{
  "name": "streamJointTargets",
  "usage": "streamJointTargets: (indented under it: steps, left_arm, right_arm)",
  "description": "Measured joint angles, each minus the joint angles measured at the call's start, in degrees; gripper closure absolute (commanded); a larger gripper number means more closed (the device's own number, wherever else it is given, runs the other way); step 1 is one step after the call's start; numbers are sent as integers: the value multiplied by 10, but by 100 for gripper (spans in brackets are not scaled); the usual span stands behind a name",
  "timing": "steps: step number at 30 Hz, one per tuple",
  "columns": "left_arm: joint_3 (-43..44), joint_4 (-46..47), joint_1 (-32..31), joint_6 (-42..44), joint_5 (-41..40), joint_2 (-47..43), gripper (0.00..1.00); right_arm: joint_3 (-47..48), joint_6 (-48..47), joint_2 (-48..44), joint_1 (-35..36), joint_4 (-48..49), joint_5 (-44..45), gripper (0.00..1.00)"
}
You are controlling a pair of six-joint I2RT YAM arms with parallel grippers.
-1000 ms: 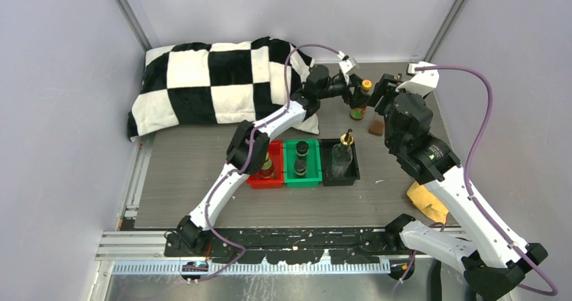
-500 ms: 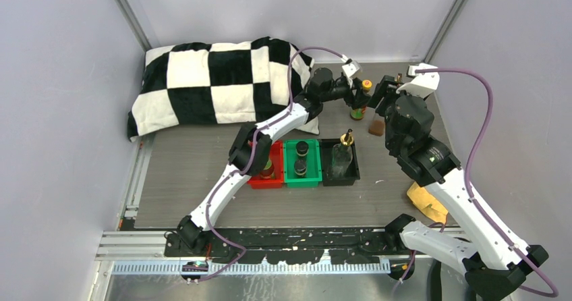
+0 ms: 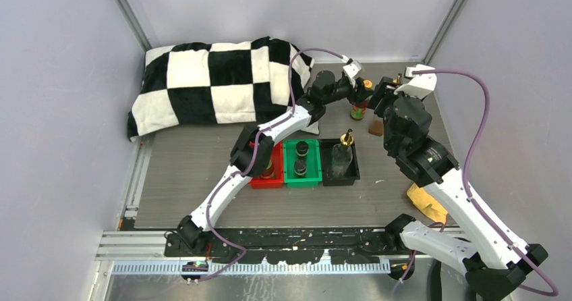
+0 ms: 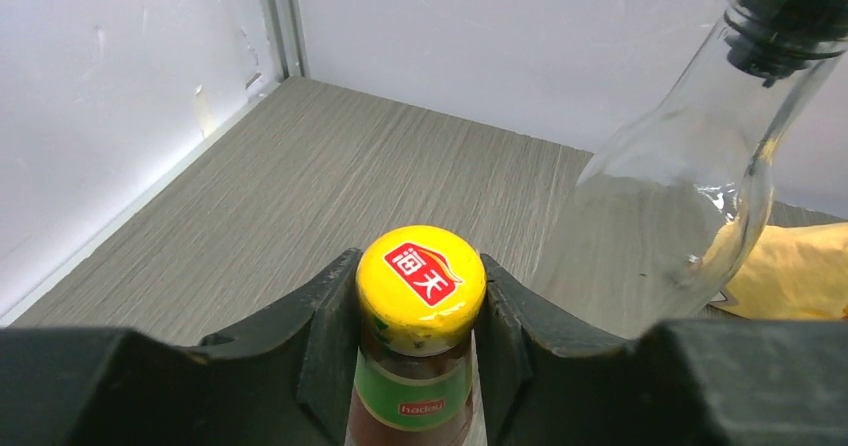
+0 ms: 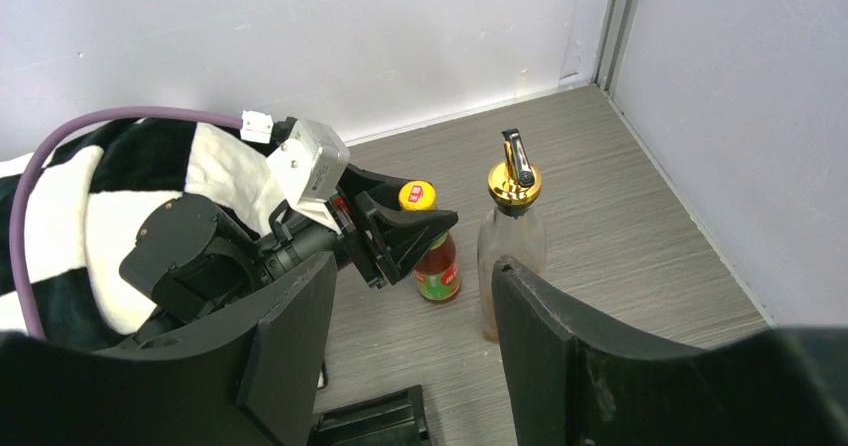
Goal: Organize the condiment bottles
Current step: Pick up the bottle from the center of the board.
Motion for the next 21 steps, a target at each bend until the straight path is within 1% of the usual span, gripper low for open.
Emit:
streamJointTargets:
  steps: [4,7,8,9,10,11,21]
  left_arm:
    - [-8,17,-2,4,-13,0,62]
    - [-11,23,-2,5,-17,0,68]
    - [-12,26,-2,5,-17,0,74]
    - [-14,29,-2,6,-18,0,82]
    - [-16,32,-3,7,-18,0,96]
    - [-18,36,-3,8,-18,0,99]
    - [-55,61,-7,18,-37,-17,100]
  right_arm:
    - [-1,-1,0,2,4,1,36]
    - [-1,-1,0,4,5,3,37]
    - [-2,-1,0,5,7,4,37]
    - [-3,-1,-1,5,8,4,37]
    - [-5,-1,-1,6,8,5,37]
    - [-8,-1,-2,6,9,6,37]
    - [-21,-5,-8,8,12,12,37]
